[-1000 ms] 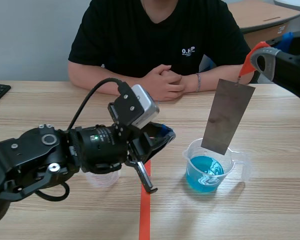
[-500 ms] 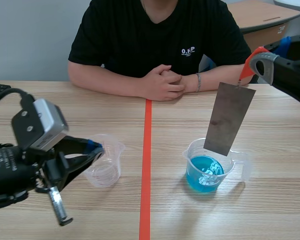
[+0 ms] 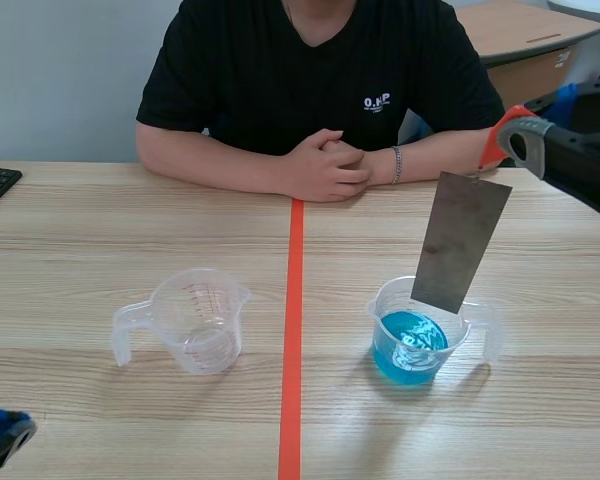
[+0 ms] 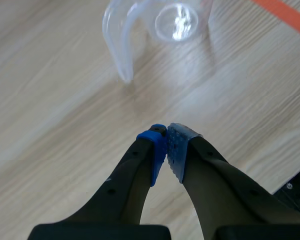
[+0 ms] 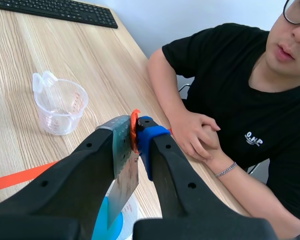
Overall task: Do the redox reaction experiment.
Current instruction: 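Point at the plate with the left hand, then lower the plate into the blue solution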
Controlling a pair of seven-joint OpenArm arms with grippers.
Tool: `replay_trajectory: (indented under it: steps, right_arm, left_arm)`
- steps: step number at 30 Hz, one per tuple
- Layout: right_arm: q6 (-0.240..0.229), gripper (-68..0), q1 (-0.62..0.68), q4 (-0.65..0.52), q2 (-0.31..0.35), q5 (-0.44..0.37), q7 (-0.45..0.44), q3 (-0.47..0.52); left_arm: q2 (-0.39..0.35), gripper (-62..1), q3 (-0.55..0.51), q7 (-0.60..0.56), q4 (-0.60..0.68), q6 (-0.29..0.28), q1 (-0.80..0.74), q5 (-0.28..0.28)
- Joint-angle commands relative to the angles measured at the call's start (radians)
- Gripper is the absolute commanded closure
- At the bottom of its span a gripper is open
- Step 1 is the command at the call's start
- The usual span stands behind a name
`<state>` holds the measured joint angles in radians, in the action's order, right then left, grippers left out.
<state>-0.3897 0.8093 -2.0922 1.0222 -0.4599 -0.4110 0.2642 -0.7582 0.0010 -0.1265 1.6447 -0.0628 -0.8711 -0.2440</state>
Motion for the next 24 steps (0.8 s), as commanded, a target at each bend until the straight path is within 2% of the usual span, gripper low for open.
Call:
replay_trajectory:
  steps: [1, 9, 13, 24]
  right_arm:
    - [0.002, -1.5, -0.014, -0.007, 0.003, -0.006, -0.016, -0.004]
    - [-0.002, -1.5, -0.014, 0.013, 0.003, 0.012, -0.051, -0.009]
    - [-0.024, -1.5, -0.051, 0.029, 0.003, 0.034, -0.071, -0.044]
    - [-0.031, -1.5, -0.165, 0.099, -0.004, 0.05, -0.071, -0.161]
  left_arm:
    - [0.04, -4.1, -0.006, -0.014, 0.007, -0.002, -0.025, -0.006]
    - [0.19, -4.1, -0.07, -0.01, 0.007, -0.002, -0.164, -0.005]
    - [0.245, -4.1, -0.08, -0.007, 0.006, 0.001, -0.207, 0.002]
    - [0.312, -4.1, -0.091, 0.034, 0.006, 0.019, -0.229, 0.002]
